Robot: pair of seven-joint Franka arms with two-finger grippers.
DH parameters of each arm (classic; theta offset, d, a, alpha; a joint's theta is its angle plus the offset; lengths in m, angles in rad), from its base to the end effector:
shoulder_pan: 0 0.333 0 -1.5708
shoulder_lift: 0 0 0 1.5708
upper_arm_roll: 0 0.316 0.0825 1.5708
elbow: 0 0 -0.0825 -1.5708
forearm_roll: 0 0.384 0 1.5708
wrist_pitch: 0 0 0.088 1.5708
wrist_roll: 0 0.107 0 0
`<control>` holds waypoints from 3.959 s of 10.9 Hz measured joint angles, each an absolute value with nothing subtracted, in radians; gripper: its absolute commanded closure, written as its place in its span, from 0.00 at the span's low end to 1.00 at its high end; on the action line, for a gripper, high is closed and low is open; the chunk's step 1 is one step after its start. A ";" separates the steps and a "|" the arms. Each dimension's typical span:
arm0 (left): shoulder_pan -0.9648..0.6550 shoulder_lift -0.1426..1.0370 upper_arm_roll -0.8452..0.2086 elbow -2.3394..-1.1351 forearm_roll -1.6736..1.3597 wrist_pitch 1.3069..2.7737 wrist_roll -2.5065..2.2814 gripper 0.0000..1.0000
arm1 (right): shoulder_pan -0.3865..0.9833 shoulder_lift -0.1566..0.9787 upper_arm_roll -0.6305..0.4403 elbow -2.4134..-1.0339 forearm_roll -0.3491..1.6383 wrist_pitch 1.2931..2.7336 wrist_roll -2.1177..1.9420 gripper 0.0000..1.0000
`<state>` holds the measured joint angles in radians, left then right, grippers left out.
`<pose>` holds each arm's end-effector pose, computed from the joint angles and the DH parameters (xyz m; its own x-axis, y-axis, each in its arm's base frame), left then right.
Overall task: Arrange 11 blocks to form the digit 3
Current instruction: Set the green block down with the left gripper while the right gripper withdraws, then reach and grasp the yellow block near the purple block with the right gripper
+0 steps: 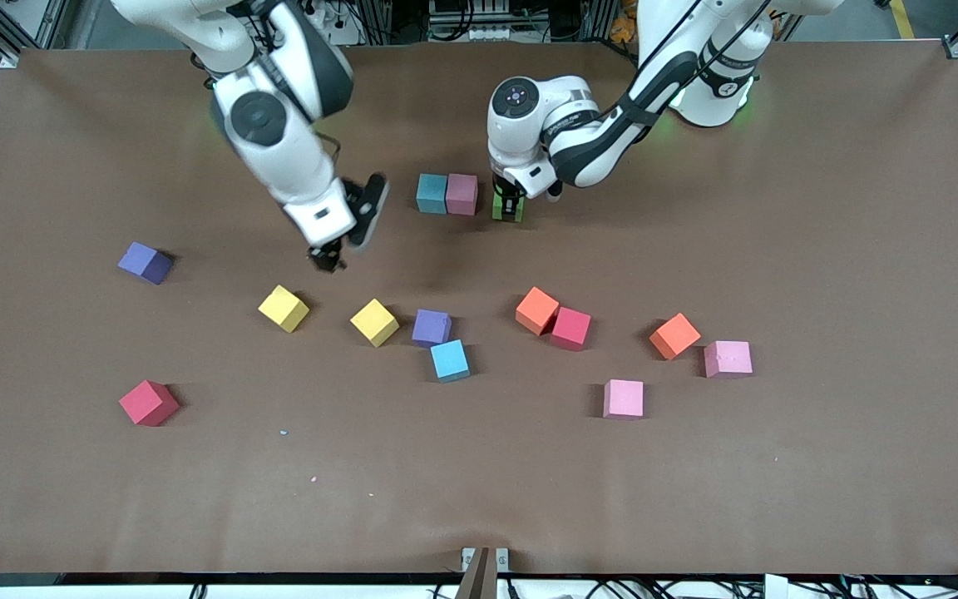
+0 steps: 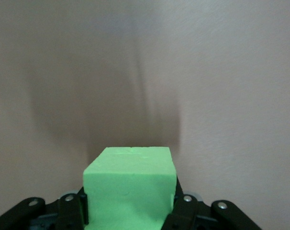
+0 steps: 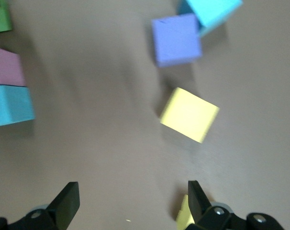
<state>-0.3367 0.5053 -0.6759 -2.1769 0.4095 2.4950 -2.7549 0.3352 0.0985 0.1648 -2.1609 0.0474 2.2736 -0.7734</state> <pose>0.2855 -0.4742 0.2007 0.1105 0.9938 -0.0087 0.9906 -0.1108 -0.0797 0.4839 0.2648 0.3541 0.3230 0.9452 0.0472 0.9463 -0.3220 -0.0276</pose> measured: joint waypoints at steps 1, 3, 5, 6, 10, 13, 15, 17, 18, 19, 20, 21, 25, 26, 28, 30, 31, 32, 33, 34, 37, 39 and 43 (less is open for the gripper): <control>-0.340 0.516 -0.675 -2.176 0.409 2.500 -2.755 0.83 | 0.296 0.131 0.162 -2.132 0.043 2.278 -0.776 0.00; -0.340 0.526 -0.673 -2.171 0.409 2.511 -2.755 0.82 | 0.213 0.163 0.158 -2.080 0.043 2.281 -0.767 0.00; -0.339 0.529 -0.671 -2.158 0.407 2.512 -2.778 0.82 | 0.099 0.165 0.154 -2.048 0.043 2.293 -0.754 0.00; -0.339 0.534 -0.669 -2.148 0.407 2.512 -2.781 0.82 | 0.065 0.165 0.151 -2.038 0.041 2.306 -0.754 0.00; -0.376 0.552 -0.651 -2.131 0.407 2.512 -2.788 0.82 | 0.055 0.203 0.143 -2.053 0.016 2.349 -0.683 0.00; -0.405 0.553 -0.635 -2.123 0.407 2.511 -2.790 0.82 | 0.088 0.221 0.149 -2.093 0.042 2.354 -0.445 0.00; -0.407 0.555 -0.634 -2.117 0.403 2.511 -2.794 0.82 | 0.181 0.240 0.152 -2.092 0.048 2.390 -0.314 0.00; -0.410 0.567 -0.631 -2.101 0.401 2.509 -2.795 0.82 | 0.260 0.289 0.154 -2.092 0.053 2.469 -0.278 0.00; -0.416 0.570 -0.627 -2.094 0.399 2.508 -2.797 0.82 | 0.285 0.317 0.155 -2.092 0.054 2.499 -0.275 0.00; -0.428 0.571 -0.617 -2.089 0.398 2.505 -2.802 0.82 | 0.302 0.345 0.155 -2.092 0.054 2.527 -0.275 0.00; -0.441 0.570 -0.608 -2.085 0.398 2.501 -2.809 0.82 | 0.315 0.372 0.155 -2.091 0.055 2.552 -0.275 0.00; -0.449 0.570 -0.603 -2.081 0.397 2.498 -2.814 0.82 | 0.329 0.396 0.155 -2.091 0.054 2.577 -0.274 0.00; -0.452 0.570 -0.599 -2.078 0.393 2.496 -2.819 0.82 | 0.370 0.447 0.154 -2.086 0.052 2.650 -0.266 0.00; -0.453 0.570 -0.599 -2.078 0.393 2.496 -2.821 0.82 | 0.373 0.451 0.154 -2.085 0.051 2.655 -0.266 0.00; -0.456 0.570 -0.597 -2.077 0.393 2.496 -2.822 0.82 | 0.373 0.456 0.154 -2.080 0.043 2.656 -0.266 0.00; -0.458 0.570 -0.596 -2.077 0.393 2.495 -2.822 0.82 | 0.373 0.463 0.154 -2.059 0.028 2.656 -0.268 0.00; -0.459 0.570 -0.595 -2.076 0.393 2.495 -2.822 0.82 | 0.373 0.469 0.153 -2.039 0.009 2.656 -0.269 0.00; -0.460 0.570 -0.595 -2.076 0.393 2.495 -2.822 0.82 | 0.373 0.475 0.152 -2.022 -0.008 2.655 -0.269 0.00; -0.462 0.570 -0.594 -2.075 0.393 2.495 -2.822 0.82 | 0.373 0.479 0.149 -2.013 -0.023 2.655 -0.271 0.00; -0.463 0.570 -0.593 -2.075 0.393 2.495 -2.822 0.82 | 0.373 0.482 0.146 -2.010 -0.031 2.655 -0.275 0.00; -0.477 0.572 -0.587 -2.070 0.393 2.494 -2.822 0.63 | 0.373 0.496 0.142 -2.010 -0.073 2.656 -0.282 0.00; -0.481 0.572 -0.584 -2.068 0.393 2.493 -2.822 0.00 | 0.373 0.512 0.143 -2.010 -0.082 2.658 -0.282 0.00; -0.492 0.615 -0.580 -2.059 0.393 2.461 -2.822 0.00 | 0.374 0.524 0.144 -2.004 -0.084 2.659 -0.282 0.00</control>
